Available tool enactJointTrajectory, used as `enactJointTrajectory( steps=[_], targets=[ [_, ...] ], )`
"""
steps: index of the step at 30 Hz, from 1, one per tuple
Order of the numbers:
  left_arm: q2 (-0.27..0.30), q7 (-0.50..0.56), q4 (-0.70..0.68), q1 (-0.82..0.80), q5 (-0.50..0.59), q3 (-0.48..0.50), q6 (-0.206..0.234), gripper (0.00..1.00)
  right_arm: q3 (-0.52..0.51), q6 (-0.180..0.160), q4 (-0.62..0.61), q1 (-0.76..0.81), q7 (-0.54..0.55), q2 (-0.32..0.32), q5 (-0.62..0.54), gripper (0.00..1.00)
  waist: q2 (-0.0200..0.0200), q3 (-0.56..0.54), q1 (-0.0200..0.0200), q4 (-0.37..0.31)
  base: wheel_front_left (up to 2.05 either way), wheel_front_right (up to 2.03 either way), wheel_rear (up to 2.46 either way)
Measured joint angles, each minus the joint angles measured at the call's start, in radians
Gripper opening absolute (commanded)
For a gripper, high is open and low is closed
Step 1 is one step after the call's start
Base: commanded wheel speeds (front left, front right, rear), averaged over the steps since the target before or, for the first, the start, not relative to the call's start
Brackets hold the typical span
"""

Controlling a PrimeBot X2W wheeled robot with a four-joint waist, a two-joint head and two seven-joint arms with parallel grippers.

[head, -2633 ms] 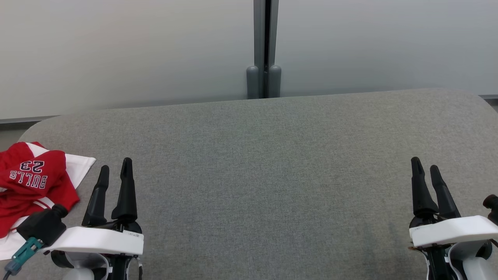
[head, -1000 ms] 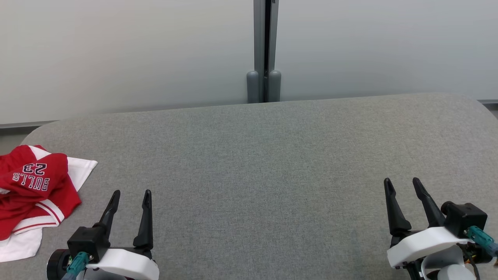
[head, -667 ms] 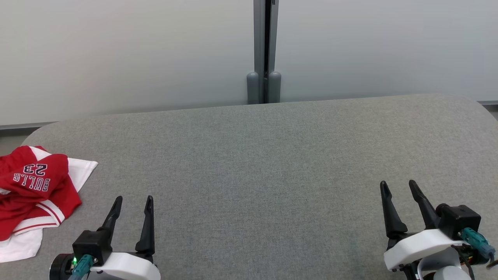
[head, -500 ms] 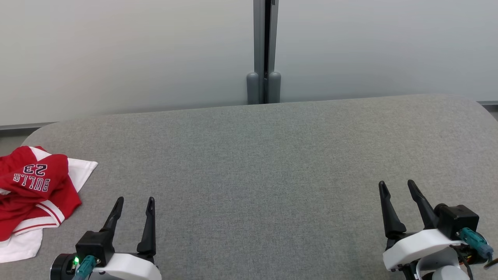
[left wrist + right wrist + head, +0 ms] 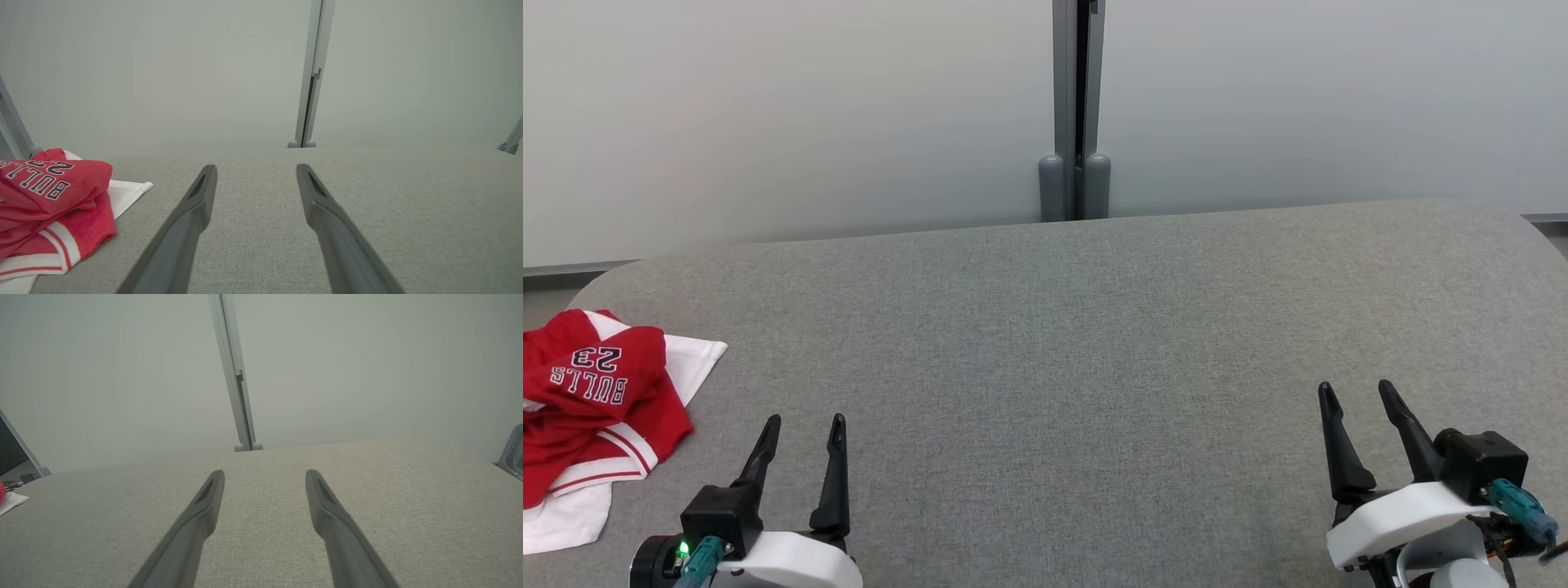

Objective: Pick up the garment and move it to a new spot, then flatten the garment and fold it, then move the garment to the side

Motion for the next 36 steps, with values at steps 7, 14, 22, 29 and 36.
enactJointTrajectory(
  steps=[7, 14, 22, 29, 36],
  targets=[
    [0.000, 0.000, 0.006, -0.001, -0.011, -0.002, 0.004, 1.00, -0.002, 0.000, 0.000, 0.000, 0.003, -0.002, 0.002, 1.00, 0.0000, 0.001, 0.0000, 0.002, 0.00, 0.00, 0.00],
    [0.000, 0.000, 0.005, -0.014, -0.021, -0.001, 0.013, 1.00, -0.010, 0.000, -0.009, 0.001, 0.009, -0.005, -0.007, 1.00, 0.0000, 0.002, 0.0000, 0.025, 0.00, 0.00, 0.00],
    [0.005, -0.001, 0.004, -0.035, -0.024, -0.002, 0.022, 1.00, 0.000, 0.000, -0.066, 0.006, 0.040, 0.002, -0.035, 1.00, 0.0000, 0.005, 0.0000, 0.111, 0.00, 0.00, 0.00],
    [0.018, -0.003, 0.003, -0.049, -0.026, 0.005, 0.031, 1.00, 0.021, 0.000, -0.123, 0.018, 0.071, 0.006, -0.057, 1.00, 0.0000, 0.010, 0.0000, 0.226, 0.00, 0.00, 0.00],
    [0.035, -0.004, 0.004, -0.050, -0.030, 0.018, 0.039, 1.00, 0.044, 0.000, -0.156, 0.026, 0.093, 0.012, -0.068, 1.00, 0.0000, 0.015, 0.0000, 0.347, 0.00, 0.00, 0.00]
  ],
)
